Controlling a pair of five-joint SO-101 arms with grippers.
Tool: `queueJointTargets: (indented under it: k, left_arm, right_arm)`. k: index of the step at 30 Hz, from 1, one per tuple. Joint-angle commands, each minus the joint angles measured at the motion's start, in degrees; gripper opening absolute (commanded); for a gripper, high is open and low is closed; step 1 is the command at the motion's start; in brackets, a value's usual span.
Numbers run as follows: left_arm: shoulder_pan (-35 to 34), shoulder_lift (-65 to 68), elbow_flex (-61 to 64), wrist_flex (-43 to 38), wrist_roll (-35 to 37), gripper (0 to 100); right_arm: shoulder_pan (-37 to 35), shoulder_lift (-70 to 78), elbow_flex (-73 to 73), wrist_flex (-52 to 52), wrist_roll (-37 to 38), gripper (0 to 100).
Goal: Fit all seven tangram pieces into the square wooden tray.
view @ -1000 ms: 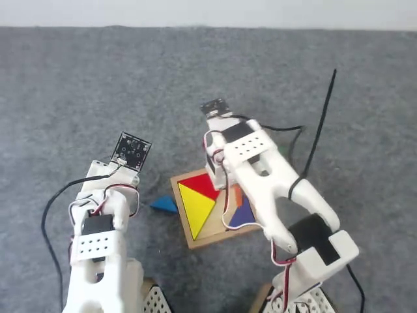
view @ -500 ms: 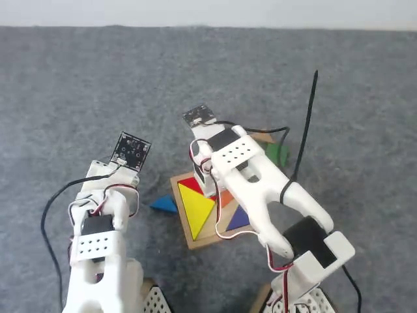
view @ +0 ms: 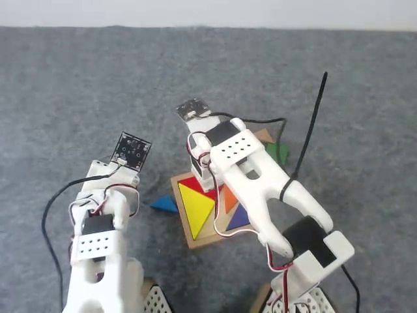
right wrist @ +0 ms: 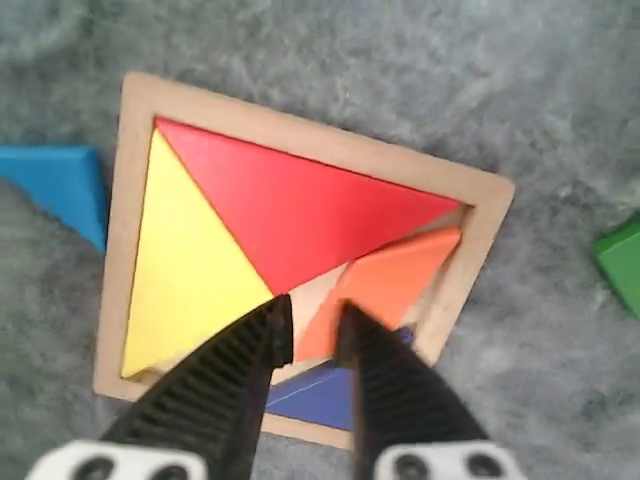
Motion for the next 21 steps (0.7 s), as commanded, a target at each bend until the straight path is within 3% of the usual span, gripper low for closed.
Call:
queueJointTargets:
  k: [1, 8, 21]
  left_arm:
    - [0.0, -1.49, -0.48, -1.23, -0.62, 1]
    - [0.0, -1.49, -0.48, -1.23, -0.62, 1]
    - [0.09, -1.49, -0.48, -1.23, -0.62, 1]
  right_arm:
    - [-2.15, -1.19, -1.41, 2.95, 4.57, 0.9]
    - [-8.57, -0.57, 6.86, -1.89, 7.74, 0.7]
    - [4.44, -0.57, 10.2, -9.63, 16.0, 0.7]
